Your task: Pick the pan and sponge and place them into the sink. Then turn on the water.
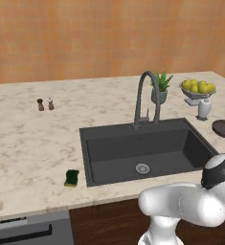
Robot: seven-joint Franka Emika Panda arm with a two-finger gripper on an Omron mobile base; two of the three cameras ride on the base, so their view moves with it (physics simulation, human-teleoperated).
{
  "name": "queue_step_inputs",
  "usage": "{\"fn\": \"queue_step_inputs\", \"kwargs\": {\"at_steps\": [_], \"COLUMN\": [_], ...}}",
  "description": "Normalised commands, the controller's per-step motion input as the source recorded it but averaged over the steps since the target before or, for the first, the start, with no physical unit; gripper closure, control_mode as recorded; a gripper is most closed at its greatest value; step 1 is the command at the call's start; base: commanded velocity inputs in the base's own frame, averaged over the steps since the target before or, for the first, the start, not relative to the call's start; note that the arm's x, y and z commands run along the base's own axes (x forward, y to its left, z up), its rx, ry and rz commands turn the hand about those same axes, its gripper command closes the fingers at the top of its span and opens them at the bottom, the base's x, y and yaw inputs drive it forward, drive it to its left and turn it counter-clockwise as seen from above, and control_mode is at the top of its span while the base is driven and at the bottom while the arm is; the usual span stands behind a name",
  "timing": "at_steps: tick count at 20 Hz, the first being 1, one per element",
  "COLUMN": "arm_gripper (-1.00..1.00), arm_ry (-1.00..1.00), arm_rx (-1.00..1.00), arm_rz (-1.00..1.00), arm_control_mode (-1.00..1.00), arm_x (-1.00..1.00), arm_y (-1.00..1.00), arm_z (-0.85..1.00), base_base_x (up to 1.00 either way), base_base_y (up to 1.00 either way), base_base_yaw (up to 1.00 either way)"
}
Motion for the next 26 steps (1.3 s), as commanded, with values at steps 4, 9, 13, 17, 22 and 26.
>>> {"fn": "queue_step_inputs", "kwargs": {"at_steps": [4,9,13,17,22,26], "arm_gripper": [-1.0,-1.0,-1.0,-1.0,-1.0,-1.0], "arm_ry": [0.0,0.0,0.0,0.0,0.0,0.01], "arm_rx": [0.0,0.0,0.01,0.0,0.0,0.0], "arm_rz": [0.0,0.0,0.0,0.0,0.0,0.0], "arm_control_mode": [-1.0,-1.0,-1.0,-1.0,-1.0,-1.0], "arm_x": [0.0,0.1,0.12,0.24,0.24,0.03], "arm_y": [-0.87,-0.71,-0.58,-0.51,-0.42,-0.23], "arm_z": [-0.03,-0.08,-0.15,-0.18,-0.29,-0.41], "base_base_x": [0.0,0.0,0.0,0.0,0.0,0.0], "base_base_y": [0.0,0.0,0.0,0.0,0.0,0.0], "base_base_yaw": [0.0,0.0,0.0,0.0,0.0,0.0]}}
